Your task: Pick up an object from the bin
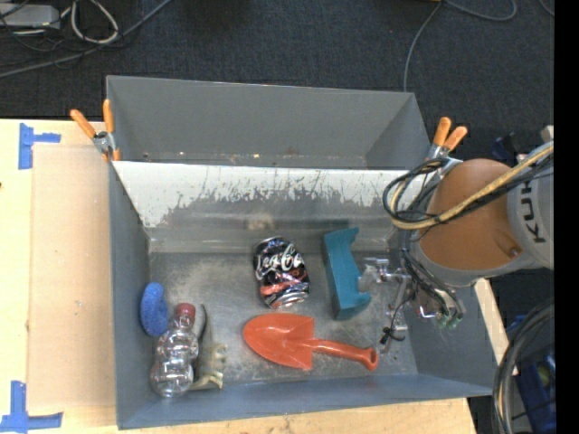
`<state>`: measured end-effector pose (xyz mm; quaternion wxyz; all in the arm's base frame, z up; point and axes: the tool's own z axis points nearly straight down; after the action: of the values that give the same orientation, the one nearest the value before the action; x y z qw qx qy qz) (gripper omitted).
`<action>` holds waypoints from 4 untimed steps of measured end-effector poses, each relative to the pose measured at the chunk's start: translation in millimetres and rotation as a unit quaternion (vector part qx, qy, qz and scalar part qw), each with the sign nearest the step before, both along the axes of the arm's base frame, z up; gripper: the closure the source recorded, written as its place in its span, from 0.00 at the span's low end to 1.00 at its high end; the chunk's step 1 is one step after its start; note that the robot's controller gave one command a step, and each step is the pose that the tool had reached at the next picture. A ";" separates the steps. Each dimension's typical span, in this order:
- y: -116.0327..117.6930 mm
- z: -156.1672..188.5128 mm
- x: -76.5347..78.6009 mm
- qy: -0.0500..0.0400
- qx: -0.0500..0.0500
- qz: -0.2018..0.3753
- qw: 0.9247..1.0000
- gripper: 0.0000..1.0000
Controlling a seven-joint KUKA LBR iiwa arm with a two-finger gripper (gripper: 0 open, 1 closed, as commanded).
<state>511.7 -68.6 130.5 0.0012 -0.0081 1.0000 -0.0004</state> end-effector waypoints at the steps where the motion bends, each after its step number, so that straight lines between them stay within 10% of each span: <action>1: 58.0 -28.4 -22.1 0.004 0.002 0.072 0.997 0.00; 2: 61.7 -62.5 -25.3 -0.003 -0.001 -0.017 1.000 0.00; 3: 35.6 -61.3 -28.8 0.003 0.002 0.040 0.999 1.00; 4: 35.8 -61.2 -28.8 0.003 0.002 0.041 0.999 1.00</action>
Offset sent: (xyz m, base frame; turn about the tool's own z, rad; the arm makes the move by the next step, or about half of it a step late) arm -0.0250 0.0614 -0.0605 0.0329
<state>482.9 -32.8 69.3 -0.0013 -0.0487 0.9988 0.0015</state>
